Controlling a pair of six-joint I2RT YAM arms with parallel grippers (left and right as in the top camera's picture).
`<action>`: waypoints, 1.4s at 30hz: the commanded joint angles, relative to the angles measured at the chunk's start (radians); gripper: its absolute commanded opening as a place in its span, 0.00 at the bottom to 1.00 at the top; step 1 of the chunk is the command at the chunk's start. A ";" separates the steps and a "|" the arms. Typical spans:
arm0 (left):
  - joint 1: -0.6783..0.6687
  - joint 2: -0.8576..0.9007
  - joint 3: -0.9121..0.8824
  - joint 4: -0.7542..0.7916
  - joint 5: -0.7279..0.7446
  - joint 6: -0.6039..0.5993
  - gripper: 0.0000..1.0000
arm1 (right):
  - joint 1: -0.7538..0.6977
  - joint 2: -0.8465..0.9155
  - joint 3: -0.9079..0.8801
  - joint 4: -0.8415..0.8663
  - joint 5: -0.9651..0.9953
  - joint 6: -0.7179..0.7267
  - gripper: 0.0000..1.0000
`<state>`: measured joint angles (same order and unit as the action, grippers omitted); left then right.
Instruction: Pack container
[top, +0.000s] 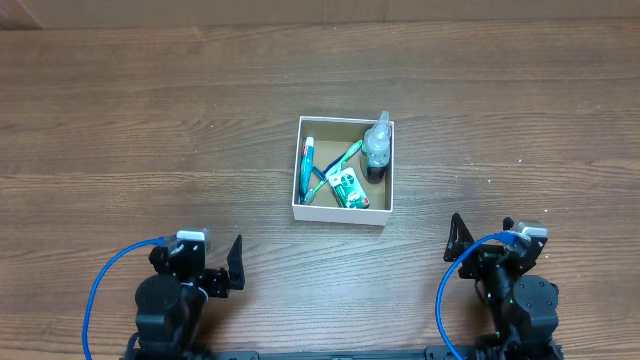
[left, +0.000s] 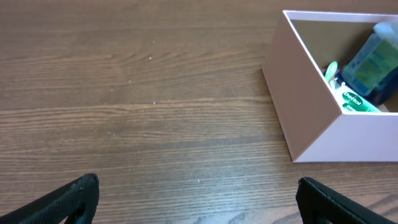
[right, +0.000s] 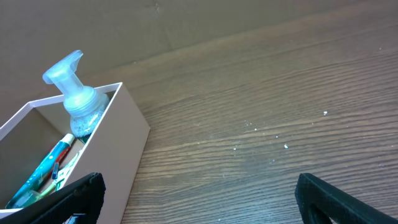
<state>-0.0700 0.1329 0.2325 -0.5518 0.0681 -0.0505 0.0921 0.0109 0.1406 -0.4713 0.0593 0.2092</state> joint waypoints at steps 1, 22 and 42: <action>0.004 -0.084 -0.061 0.003 0.019 -0.025 1.00 | -0.003 -0.008 -0.007 0.003 0.007 -0.004 1.00; 0.004 -0.109 -0.087 0.014 0.027 -0.024 1.00 | -0.003 -0.008 -0.007 0.003 0.007 -0.004 1.00; 0.004 -0.109 -0.087 0.014 0.027 -0.024 1.00 | -0.003 -0.008 -0.007 0.003 0.007 -0.005 1.00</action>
<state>-0.0700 0.0391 0.1558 -0.5446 0.0761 -0.0532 0.0921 0.0109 0.1406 -0.4713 0.0593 0.2089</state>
